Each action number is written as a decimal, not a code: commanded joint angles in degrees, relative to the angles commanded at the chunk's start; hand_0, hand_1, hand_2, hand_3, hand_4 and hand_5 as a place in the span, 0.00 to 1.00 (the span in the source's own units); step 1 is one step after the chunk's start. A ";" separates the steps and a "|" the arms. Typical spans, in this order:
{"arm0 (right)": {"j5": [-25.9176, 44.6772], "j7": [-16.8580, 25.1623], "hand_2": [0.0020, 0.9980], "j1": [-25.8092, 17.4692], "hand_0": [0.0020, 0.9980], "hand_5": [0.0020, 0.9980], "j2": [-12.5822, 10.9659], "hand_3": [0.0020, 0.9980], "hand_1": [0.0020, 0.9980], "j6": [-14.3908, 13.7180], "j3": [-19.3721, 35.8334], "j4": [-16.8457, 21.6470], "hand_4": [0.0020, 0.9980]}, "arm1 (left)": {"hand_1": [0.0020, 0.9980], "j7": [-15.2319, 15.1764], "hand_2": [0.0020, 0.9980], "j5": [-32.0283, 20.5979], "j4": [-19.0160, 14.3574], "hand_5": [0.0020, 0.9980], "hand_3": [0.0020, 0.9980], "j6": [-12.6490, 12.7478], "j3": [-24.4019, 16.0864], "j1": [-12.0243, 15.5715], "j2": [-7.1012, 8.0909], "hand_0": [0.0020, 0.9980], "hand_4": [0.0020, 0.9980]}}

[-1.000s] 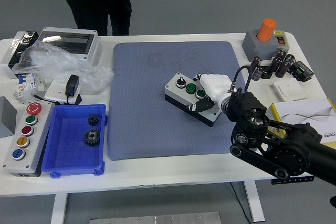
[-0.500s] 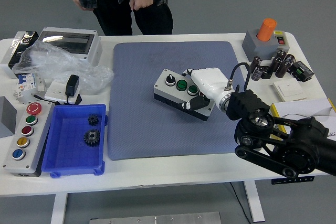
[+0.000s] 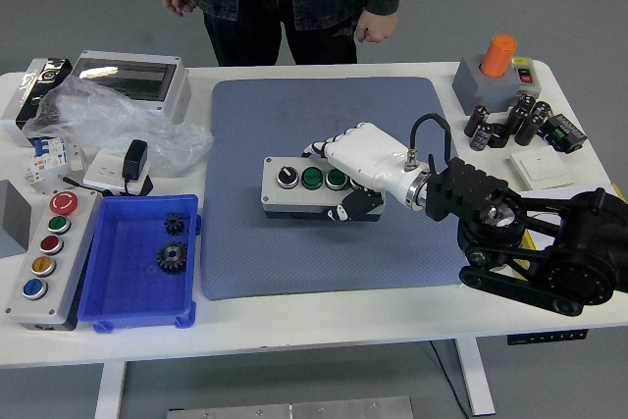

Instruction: Pick up the button,place it on the desk,press the button,press the button

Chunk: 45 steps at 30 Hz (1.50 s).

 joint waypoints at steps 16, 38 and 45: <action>-0.85 4.73 0.69 0.99 0.74 0.00 1.83 0.38 0.71 -2.57 -3.96 -7.29 0.58 | 0.69 -0.04 0.62 0.07 -0.01 0.35 0.64 0.07 0.00 -0.18 0.00 0.67 0.65; 0.19 5.30 0.69 0.59 0.74 0.00 2.73 0.38 0.71 -3.84 -4.83 -10.67 0.59 | 0.69 -0.10 0.62 0.04 0.03 0.35 0.64 0.14 0.03 -0.18 -0.01 0.67 0.65; 0.20 5.37 0.70 0.47 0.74 0.00 2.85 0.41 0.71 -3.32 -4.82 -10.97 0.60 | 0.69 -0.14 0.62 0.08 0.03 0.35 0.64 0.16 -0.01 -0.20 -0.02 0.66 0.65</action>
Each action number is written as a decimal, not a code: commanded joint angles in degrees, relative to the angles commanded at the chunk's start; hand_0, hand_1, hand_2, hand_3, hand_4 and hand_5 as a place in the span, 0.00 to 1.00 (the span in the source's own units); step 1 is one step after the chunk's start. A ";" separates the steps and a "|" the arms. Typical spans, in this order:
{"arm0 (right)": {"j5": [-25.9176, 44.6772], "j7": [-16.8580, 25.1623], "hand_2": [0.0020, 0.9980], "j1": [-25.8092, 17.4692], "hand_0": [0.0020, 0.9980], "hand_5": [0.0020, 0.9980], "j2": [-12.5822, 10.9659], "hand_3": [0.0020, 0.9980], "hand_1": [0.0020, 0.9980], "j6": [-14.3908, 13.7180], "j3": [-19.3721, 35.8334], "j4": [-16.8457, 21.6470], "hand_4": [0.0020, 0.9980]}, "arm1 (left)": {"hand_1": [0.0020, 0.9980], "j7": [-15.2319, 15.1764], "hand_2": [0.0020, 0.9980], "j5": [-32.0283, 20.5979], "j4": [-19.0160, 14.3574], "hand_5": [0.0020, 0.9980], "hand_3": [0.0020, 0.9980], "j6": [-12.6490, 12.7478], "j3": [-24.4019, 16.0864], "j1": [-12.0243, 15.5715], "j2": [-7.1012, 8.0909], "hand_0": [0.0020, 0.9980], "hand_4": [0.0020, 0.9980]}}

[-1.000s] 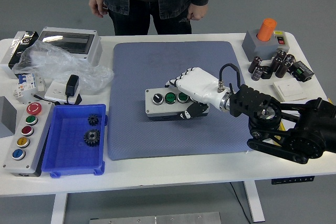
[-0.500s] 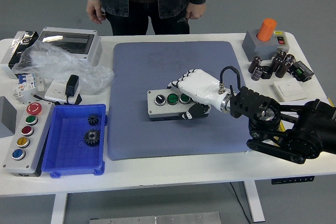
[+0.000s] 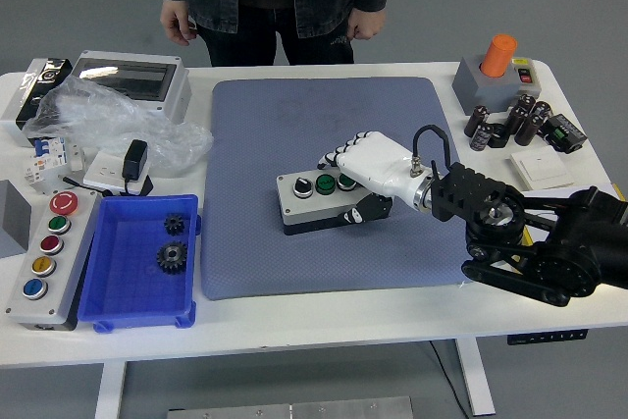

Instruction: Pick up the button,place it on the desk,press the button,press the button

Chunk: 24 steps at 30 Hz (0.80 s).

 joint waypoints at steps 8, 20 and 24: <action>0.44 -0.27 0.71 0.02 0.74 0.13 0.00 0.66 0.71 0.26 0.28 -0.16 0.72 | 0.69 -0.05 0.62 -0.01 0.00 0.36 0.64 0.05 0.00 0.03 -0.03 0.66 0.65; 2.28 -1.27 0.72 -0.17 0.75 0.16 0.10 0.67 0.72 0.65 0.64 -0.36 0.75 | 0.69 -0.14 0.62 -0.11 0.00 0.35 0.64 0.12 0.13 0.22 -0.14 0.66 0.65; 3.22 -2.04 0.72 -0.14 0.75 0.16 0.04 0.67 0.72 0.82 0.96 -0.18 0.75 | 0.69 -0.18 0.62 -0.03 -0.02 0.35 0.64 0.17 0.13 0.22 -0.14 0.66 0.65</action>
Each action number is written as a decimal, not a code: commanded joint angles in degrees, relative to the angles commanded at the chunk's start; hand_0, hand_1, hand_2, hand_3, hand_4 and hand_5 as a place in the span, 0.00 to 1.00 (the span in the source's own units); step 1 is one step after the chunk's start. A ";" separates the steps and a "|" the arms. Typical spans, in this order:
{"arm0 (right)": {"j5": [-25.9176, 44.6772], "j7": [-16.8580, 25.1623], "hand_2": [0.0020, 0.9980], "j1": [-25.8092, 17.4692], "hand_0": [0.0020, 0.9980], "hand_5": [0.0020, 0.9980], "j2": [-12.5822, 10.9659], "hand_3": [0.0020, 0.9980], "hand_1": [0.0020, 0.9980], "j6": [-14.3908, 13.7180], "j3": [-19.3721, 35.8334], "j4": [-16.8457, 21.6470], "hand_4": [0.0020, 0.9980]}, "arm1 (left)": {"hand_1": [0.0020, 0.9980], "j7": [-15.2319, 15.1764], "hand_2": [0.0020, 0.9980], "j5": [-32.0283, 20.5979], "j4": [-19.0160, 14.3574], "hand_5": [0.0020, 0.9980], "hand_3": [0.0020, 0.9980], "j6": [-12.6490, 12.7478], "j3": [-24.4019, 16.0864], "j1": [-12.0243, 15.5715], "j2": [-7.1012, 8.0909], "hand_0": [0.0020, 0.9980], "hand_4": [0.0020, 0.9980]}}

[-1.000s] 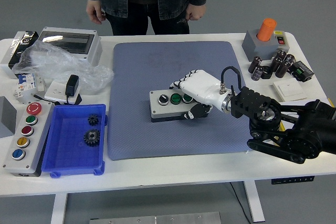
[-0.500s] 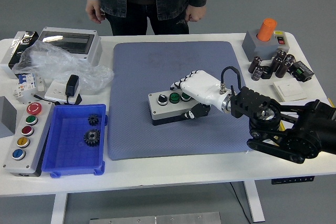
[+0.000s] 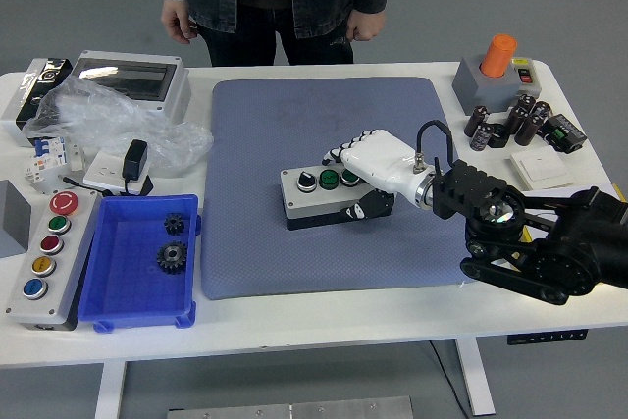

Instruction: Pick up the button,place it on the desk,press the button,press the button

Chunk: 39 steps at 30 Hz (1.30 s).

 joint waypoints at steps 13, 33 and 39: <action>3.55 -2.62 0.72 -0.18 0.68 0.28 -0.26 0.70 0.72 1.20 0.98 0.24 0.86 | 0.69 -0.08 0.62 -0.02 -0.02 0.35 0.64 0.12 0.10 0.12 -0.02 0.66 0.65; 2.24 -2.42 0.85 -0.24 0.75 0.60 -0.27 0.90 0.77 3.16 2.04 -0.43 1.00 | 0.69 -0.09 0.62 0.00 -0.03 0.35 0.64 0.10 0.10 0.07 -0.05 0.66 0.64; 1.73 -2.49 0.87 -0.20 0.76 0.60 -0.29 0.92 0.78 3.18 2.04 -0.28 1.00 | 0.69 -0.09 0.62 -0.08 0.00 0.35 0.64 0.09 0.21 0.05 -0.10 0.66 0.64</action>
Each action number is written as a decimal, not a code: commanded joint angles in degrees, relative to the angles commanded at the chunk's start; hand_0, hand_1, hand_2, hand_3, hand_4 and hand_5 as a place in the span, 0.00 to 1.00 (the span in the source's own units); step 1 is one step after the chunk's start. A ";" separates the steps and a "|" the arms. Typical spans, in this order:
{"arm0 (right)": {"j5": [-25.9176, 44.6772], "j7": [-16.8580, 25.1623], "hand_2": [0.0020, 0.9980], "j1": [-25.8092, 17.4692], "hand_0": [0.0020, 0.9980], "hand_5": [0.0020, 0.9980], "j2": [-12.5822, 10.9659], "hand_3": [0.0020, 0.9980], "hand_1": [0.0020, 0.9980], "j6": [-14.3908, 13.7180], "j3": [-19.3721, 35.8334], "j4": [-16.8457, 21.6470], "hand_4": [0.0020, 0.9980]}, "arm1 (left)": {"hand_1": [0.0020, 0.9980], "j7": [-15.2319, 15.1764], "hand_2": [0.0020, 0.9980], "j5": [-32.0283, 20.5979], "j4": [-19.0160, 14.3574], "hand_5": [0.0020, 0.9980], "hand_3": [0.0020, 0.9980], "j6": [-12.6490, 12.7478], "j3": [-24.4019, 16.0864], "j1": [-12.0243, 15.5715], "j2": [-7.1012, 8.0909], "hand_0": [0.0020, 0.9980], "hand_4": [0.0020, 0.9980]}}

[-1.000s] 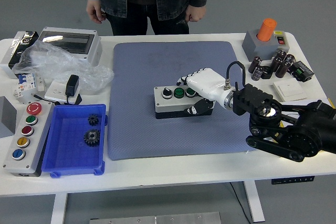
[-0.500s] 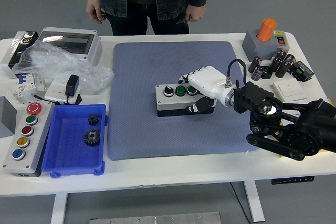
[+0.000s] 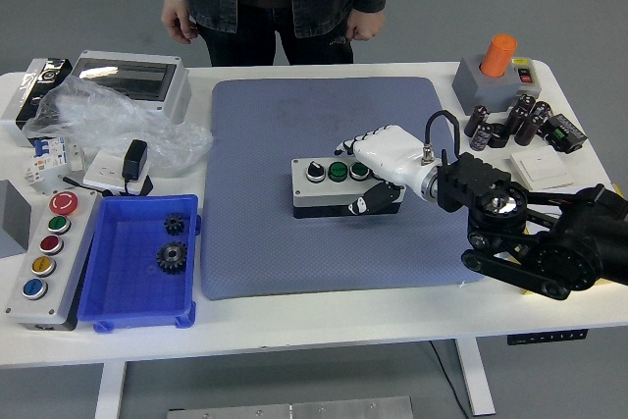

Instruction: Pick up the button,place it on the desk,press the button,press the button

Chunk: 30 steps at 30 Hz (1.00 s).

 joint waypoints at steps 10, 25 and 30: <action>-0.58 0.35 0.87 -0.10 0.76 0.63 -1.84 0.93 0.78 1.27 3.49 2.90 1.00 | 0.69 -0.04 0.61 -0.02 -0.01 0.35 0.64 -0.02 0.14 -0.11 -0.12 0.66 0.64; -5.10 -4.64 0.89 -14.86 0.77 0.74 -17.22 0.96 0.78 1.40 27.27 23.81 1.00 | 0.69 -0.08 0.61 0.04 0.04 0.35 0.64 0.00 -0.13 0.35 -0.27 0.66 0.63; -9.04 -9.47 0.80 -20.20 0.75 0.84 -21.02 0.91 0.75 3.70 34.95 31.18 1.00 | 0.69 -0.13 0.61 0.13 0.05 0.35 0.64 0.05 -0.30 0.31 -0.20 0.66 0.63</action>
